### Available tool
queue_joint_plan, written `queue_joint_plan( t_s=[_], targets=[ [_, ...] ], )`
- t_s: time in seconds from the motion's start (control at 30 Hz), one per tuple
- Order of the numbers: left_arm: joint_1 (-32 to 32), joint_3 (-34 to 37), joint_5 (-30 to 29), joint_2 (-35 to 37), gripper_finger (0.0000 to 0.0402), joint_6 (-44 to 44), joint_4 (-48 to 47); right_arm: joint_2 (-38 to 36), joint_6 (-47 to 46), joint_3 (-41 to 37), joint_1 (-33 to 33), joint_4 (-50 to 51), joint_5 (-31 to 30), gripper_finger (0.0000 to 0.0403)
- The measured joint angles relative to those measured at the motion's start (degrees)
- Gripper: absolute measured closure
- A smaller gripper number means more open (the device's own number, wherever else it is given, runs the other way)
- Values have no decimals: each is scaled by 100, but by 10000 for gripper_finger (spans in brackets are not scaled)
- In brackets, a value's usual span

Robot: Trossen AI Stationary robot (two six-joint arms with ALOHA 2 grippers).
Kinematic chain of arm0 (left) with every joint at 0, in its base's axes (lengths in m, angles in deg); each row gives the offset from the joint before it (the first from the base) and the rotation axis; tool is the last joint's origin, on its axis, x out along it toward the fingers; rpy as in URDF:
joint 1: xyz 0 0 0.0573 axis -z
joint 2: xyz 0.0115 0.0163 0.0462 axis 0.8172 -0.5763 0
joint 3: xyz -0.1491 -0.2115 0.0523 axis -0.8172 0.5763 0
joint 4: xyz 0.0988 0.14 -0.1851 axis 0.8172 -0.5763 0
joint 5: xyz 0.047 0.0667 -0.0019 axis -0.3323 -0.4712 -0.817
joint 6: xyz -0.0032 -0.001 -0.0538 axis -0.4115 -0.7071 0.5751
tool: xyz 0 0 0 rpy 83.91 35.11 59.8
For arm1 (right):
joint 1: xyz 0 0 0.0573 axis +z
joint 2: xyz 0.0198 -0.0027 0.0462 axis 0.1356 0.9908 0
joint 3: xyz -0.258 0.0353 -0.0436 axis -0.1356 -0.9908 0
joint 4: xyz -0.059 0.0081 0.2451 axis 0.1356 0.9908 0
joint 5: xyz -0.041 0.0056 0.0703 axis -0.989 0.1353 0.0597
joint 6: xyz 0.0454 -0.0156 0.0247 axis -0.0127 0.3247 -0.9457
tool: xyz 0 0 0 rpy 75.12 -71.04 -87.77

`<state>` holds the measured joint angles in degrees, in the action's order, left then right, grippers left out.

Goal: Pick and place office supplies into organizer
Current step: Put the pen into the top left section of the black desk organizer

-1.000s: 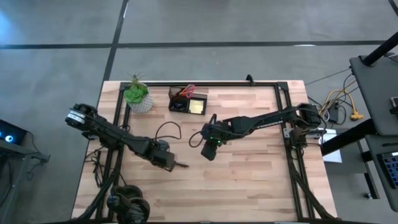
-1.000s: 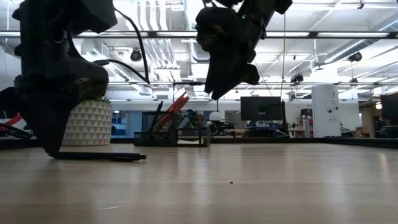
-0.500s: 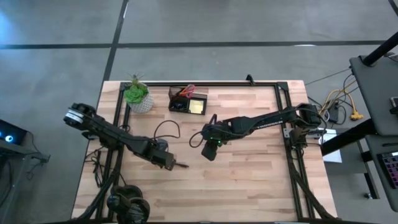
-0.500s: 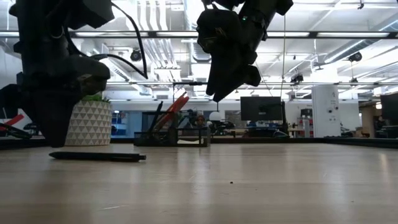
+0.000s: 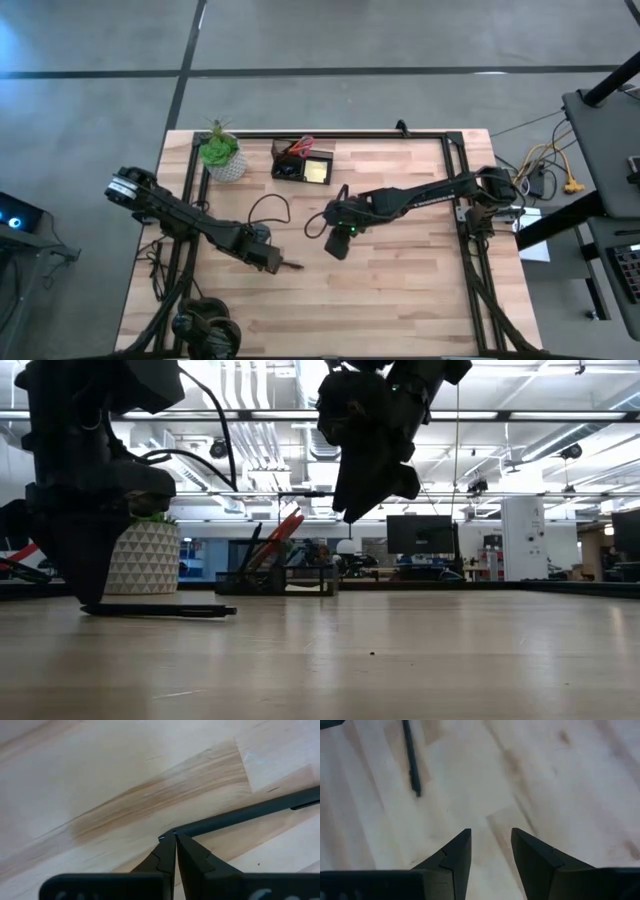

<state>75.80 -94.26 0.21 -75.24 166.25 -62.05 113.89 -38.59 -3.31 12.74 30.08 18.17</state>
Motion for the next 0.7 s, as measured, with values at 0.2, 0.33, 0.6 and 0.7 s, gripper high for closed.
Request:
queue_joint_plan(
  t_s=[0.2, 0.33, 0.6, 0.7],
  targets=[
    [0, 11, -44, 27, 402, 0, -2, 0, 102, 0, 314, -85, 509, 268],
    [-1, 11, -60, 27, 402, -1, -6, 39, 370, -39, 650, -411, 237, 268],
    [0, 20, -70, 27, 402, -2, 24, 648, 879, -49, 925, -1705, -70, 268],
    [0, 22, -71, 27, 402, -2, 57, 906, 749, -44, 896, -1799, -182, 268]
  ],
)
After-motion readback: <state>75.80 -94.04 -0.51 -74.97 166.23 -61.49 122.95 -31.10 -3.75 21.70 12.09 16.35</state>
